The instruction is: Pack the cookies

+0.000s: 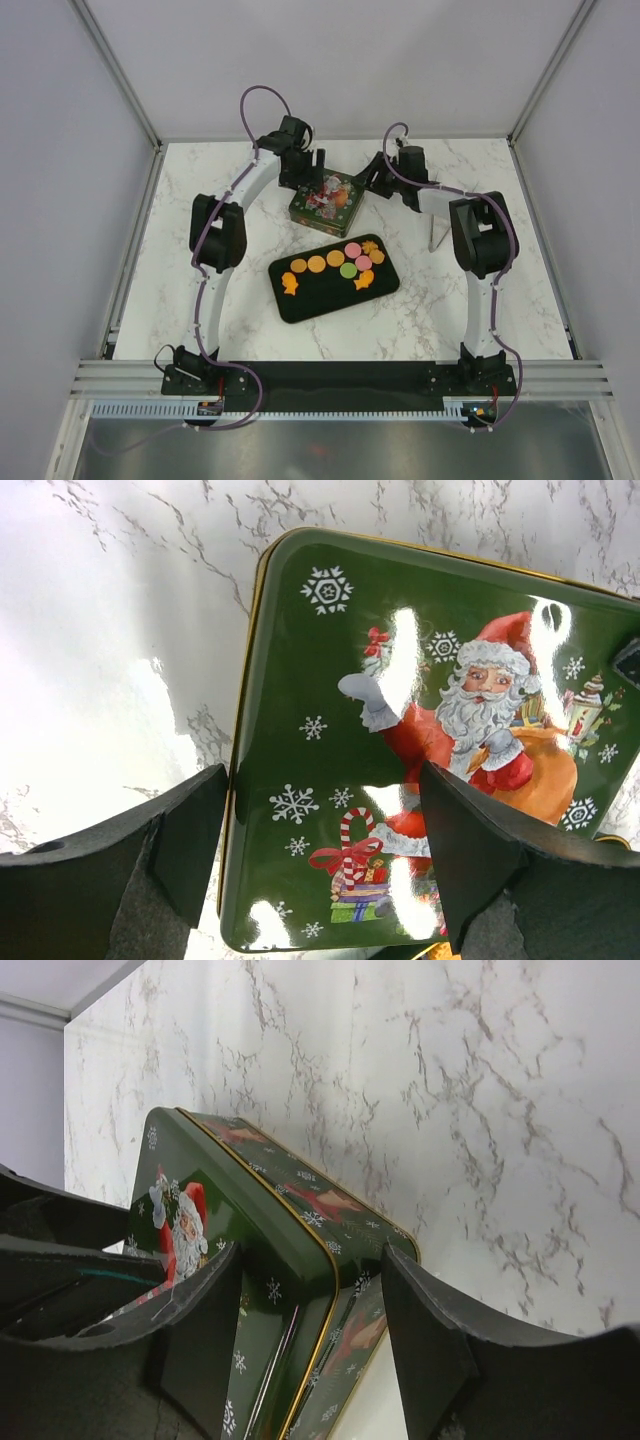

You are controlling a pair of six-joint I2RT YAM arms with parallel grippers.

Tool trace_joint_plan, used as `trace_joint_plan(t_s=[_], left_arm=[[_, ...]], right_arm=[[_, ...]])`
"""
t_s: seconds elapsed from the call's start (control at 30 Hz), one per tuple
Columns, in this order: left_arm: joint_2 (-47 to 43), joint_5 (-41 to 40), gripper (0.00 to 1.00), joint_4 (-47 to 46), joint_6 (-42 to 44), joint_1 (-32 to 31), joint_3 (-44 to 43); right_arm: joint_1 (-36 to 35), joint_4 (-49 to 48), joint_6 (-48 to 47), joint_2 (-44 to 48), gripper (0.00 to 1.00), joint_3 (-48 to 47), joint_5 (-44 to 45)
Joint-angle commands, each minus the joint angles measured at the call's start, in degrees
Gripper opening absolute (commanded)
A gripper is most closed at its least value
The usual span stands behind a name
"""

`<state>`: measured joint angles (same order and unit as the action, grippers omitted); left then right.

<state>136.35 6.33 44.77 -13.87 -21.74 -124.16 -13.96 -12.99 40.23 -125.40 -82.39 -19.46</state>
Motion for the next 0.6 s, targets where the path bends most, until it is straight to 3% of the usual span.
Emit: trace_joint_plan(t_s=[0.0, 0.27, 0.43, 0.57], left_arm=[[3.3, -2.7, 0.84, 4.2, 3.4, -0.1, -1.0], [5.8, -0.1, 0.9, 4.1, 1.8, 0.1, -8.9], [6.6, 0.0, 0.91, 4.1, 1.9, 0.1, -9.9], [6.6, 0.0, 0.9, 4.1, 2.5, 0.1, -9.2]], right_arm=[[0.6, 8.1, -2.0, 1.2, 0.15, 6.0, 2.5], [-2.0, 5.6, 0.4, 8.0, 0.08, 15.4, 2.7], [-1.9, 7.1, 0.7, 12.5, 0.07, 18.5, 8.5], [1.1, 7.4, 2.0, 13.3, 0.07, 18.0, 6.6]])
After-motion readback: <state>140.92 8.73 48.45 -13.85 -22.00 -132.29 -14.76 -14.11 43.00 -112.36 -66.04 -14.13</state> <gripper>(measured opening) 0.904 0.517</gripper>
